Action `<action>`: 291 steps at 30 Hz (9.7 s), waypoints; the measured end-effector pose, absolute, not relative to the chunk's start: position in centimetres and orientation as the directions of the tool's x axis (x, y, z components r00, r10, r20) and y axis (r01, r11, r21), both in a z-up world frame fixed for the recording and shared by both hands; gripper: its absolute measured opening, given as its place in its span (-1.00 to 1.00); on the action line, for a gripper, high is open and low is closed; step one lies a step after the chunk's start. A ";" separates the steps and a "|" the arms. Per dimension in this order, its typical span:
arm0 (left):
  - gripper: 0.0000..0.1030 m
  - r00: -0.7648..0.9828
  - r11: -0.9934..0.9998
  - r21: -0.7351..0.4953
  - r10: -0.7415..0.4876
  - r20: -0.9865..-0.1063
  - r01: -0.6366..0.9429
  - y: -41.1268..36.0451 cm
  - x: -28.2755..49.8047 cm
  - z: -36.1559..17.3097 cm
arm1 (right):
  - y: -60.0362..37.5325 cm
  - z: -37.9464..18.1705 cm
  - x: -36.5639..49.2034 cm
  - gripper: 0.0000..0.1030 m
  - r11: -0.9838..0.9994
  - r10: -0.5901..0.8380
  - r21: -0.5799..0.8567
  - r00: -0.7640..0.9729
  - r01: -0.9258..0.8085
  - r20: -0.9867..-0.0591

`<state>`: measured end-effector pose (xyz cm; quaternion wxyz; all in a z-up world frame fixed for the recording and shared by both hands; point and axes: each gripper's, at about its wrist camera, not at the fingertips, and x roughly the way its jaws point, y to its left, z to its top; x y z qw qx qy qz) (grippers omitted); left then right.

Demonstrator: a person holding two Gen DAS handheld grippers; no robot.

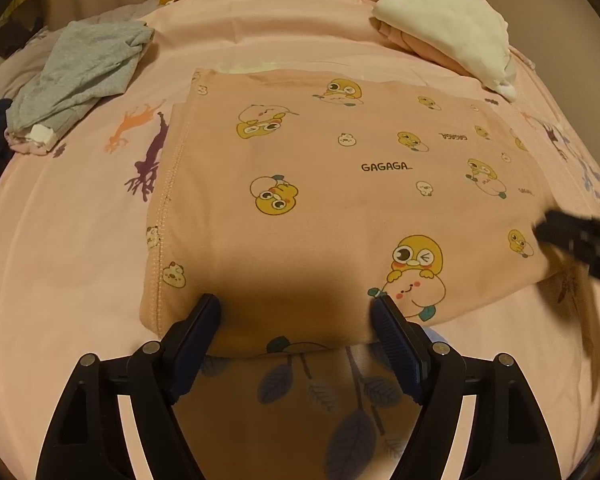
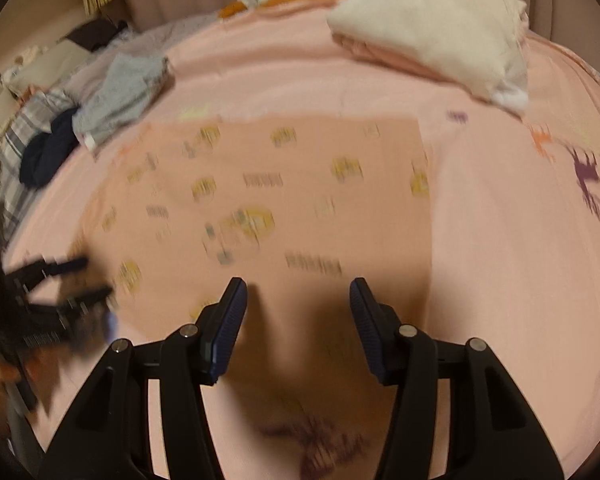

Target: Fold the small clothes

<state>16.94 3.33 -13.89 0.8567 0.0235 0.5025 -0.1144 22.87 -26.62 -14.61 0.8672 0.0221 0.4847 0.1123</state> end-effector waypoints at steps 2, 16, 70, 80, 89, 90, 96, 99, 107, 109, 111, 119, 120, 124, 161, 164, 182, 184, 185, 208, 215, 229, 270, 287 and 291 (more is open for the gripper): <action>0.52 0.471 0.974 -0.076 -0.172 -0.865 0.215 3.3 16.8 -13.9 | -26.9 -14.9 21.7 0.02 0.972 0.224 0.152 0.507 -0.180 -0.832; 0.52 0.467 0.972 -0.170 -0.226 -0.855 0.160 5.6 14.6 -12.2 | -26.8 -12.6 16.9 0.05 0.957 0.286 0.213 0.525 -0.196 -0.802; 0.00 0.487 0.944 -0.329 -0.300 -0.820 0.026 8.5 22.5 -13.2 | -22.0 -13.6 20.1 0.25 0.901 0.435 0.372 0.486 -0.225 -0.758; -0.68 0.516 0.953 -0.303 -0.274 -0.812 0.031 8.3 22.4 -12.0 | -21.8 -13.3 21.5 0.25 0.894 0.447 0.386 0.504 -0.227 -0.739; -0.71 0.569 0.958 -0.269 -0.276 -0.775 0.098 6.0 21.9 -8.2 | -21.6 -13.9 26.1 0.04 0.863 0.493 0.474 0.494 -0.173 -0.716; -0.71 0.573 0.960 -0.257 -0.274 -0.772 0.113 5.4 21.9 -7.7 | -21.8 -14.1 26.6 0.03 0.857 0.500 0.490 0.492 -0.159 -0.713; -0.71 0.589 0.960 -0.199 -0.279 -0.758 0.199 1.1 21.7 -5.3 | -23.8 -14.5 28.2 -0.01 0.786 0.571 0.610 0.492 -0.098 -0.657; -0.71 0.586 0.954 -0.163 -0.284 -0.759 0.251 -2.0 21.6 -4.8 | -25.5 -14.3 28.3 0.03 0.714 0.629 0.696 0.507 -0.078 -0.589; -0.71 0.545 0.927 -0.043 -0.256 -0.798 0.372 -10.0 21.3 -6.0 | -30.9 -15.6 27.6 0.30 0.466 0.729 0.885 0.556 0.025 -0.399; -0.69 0.504 0.914 -0.033 -0.252 -0.826 0.403 -11.7 21.4 -7.1 | -31.7 -16.1 27.4 0.37 0.425 0.741 0.904 0.554 0.050 -0.379; -0.55 0.467 0.904 -0.040 -0.257 -0.846 0.425 -12.7 21.4 -7.9 | -31.9 -16.4 27.4 0.38 0.408 0.749 0.910 0.545 0.070 -0.377; -0.38 0.415 0.889 -0.148 -0.343 -0.843 0.434 -11.1 20.1 -7.3 | -30.6 -16.1 27.9 0.43 0.454 0.755 0.886 0.490 0.090 -0.436; -0.27 0.415 0.889 -0.163 -0.353 -0.838 0.428 -10.4 19.9 -7.0 | -30.4 -16.0 28.2 0.43 0.464 0.753 0.881 0.484 0.091 -0.446; -0.20 0.430 0.888 -0.228 -0.402 -0.809 0.400 -8.1 19.0 -5.8 | -29.5 -15.9 29.0 0.45 0.483 0.753 0.871 0.462 0.094 -0.468; -0.20 0.430 0.915 -0.247 -0.372 -0.822 0.319 -4.5 18.8 -7.7 | -34.2 -14.6 26.7 -0.78 0.781 0.467 0.617 0.572 0.090 -0.674; -0.20 0.419 0.912 -0.234 -0.368 -0.830 0.337 -5.6 18.8 -8.1 | -34.4 -15.8 26.8 -0.72 0.784 0.455 0.610 0.564 0.112 -0.689; -0.20 0.438 0.903 -0.122 -0.314 -0.842 0.412 -8.5 17.6 -10.3 | -28.9 -11.1 21.5 -0.64 0.874 0.475 0.436 0.560 -0.214 -0.679; -0.20 0.432 0.901 -0.118 -0.311 -0.846 0.417 -8.6 17.3 -10.7 | -28.4 -12.3 21.7 -0.66 0.905 0.420 0.377 0.537 -0.195 -0.731; -0.20 0.429 0.900 -0.117 -0.310 -0.848 0.419 -8.6 17.2 -10.9 | -28.4 -12.8 21.7 -0.67 0.917 0.394 0.355 0.531 -0.181 -0.750; -0.20 0.460 0.901 -0.161 -0.352 -0.815 0.404 -6.8 17.6 -9.6 | -35.7 -11.4 21.5 -0.58 0.912 0.319 0.410 0.632 -0.001 -0.706; -0.20 0.446 0.903 -0.184 -0.359 -0.820 0.388 -8.0 20.4 -10.6 | -34.2 -11.7 28.7 -0.57 0.894 0.354 0.447 0.639 -0.018 -0.683; -0.17 0.420 0.904 -0.190 -0.354 -0.836 0.384 -7.8 20.4 -11.8 | -35.9 -12.9 32.5 -0.52 0.912 0.265 0.402 0.623 0.087 -0.736; 0.29 0.448 0.932 -0.213 -0.331 -0.831 0.295 -4.6 19.8 -11.2 | -34.9 -13.4 21.8 0.25 0.887 0.400 0.460 0.554 -0.035 -0.730; 0.51 0.392 0.922 -0.311 -0.381 -0.837 0.233 -3.5 21.5 -12.3 | -35.9 -13.8 24.3 0.42 0.822 0.471 0.569 0.530 0.028 -0.705; 0.51 0.387 0.918 -0.321 -0.391 -0.835 0.234 -3.9 21.8 -12.4 | -36.3 -14.2 24.5 0.42 0.805 0.491 0.592 0.522 0.034 -0.698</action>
